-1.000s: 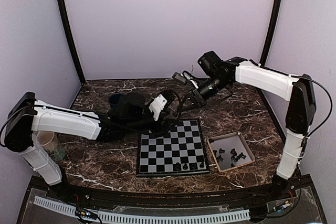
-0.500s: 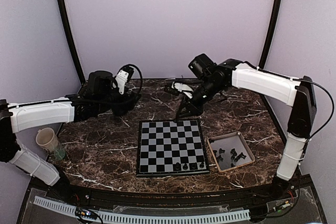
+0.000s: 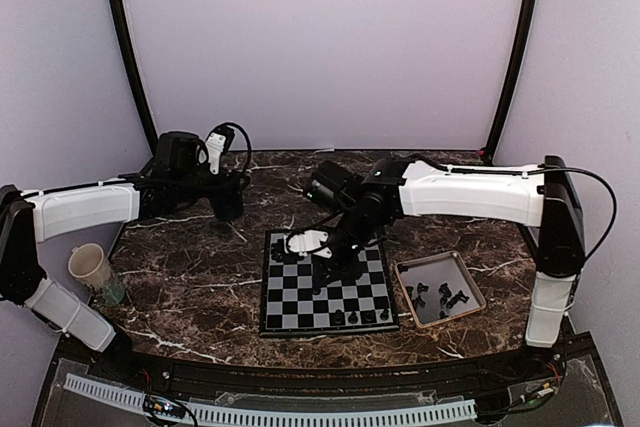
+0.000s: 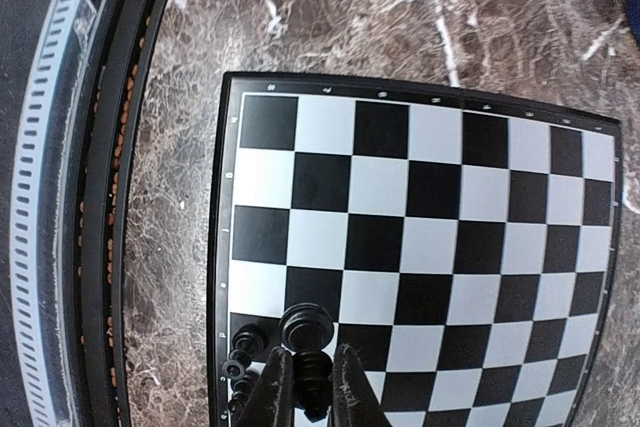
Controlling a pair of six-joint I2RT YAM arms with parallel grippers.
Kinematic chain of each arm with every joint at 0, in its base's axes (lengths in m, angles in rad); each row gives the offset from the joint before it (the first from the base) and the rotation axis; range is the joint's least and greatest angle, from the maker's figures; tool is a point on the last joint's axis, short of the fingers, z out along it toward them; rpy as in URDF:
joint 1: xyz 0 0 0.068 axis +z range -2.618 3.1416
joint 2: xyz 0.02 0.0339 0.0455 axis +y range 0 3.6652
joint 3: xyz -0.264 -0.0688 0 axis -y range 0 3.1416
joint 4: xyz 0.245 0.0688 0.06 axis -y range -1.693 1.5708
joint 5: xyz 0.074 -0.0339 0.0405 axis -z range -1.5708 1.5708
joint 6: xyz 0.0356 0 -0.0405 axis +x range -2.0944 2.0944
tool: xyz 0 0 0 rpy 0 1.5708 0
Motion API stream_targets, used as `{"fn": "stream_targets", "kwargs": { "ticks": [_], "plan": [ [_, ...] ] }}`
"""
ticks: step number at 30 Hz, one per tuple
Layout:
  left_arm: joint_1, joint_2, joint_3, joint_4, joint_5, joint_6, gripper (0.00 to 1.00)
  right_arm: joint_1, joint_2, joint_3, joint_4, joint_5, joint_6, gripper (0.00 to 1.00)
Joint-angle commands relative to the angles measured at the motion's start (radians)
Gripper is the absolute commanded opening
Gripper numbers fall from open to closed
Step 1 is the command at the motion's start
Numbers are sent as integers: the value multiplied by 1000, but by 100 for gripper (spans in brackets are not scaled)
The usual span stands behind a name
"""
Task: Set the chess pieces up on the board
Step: Place the king on e8.
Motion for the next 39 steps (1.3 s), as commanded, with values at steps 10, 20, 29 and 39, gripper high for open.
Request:
{"fn": "stream_targets", "kwargs": {
  "ticks": [10, 20, 29, 39],
  "plan": [
    [0, -14, 16, -1, 88, 4, 65, 100, 97, -28, -38, 113, -73, 10],
    [0, -11, 18, -2, 94, 4, 65, 115, 109, -43, -38, 110, -80, 12],
    [1, -12, 15, -2, 100, 4, 65, 123, 127, -31, -34, 104, -77, 13],
    [0, -11, 14, -1, 107, 6, 64, 129, 147, -27, -26, 100, -76, 13]
  ]
}}
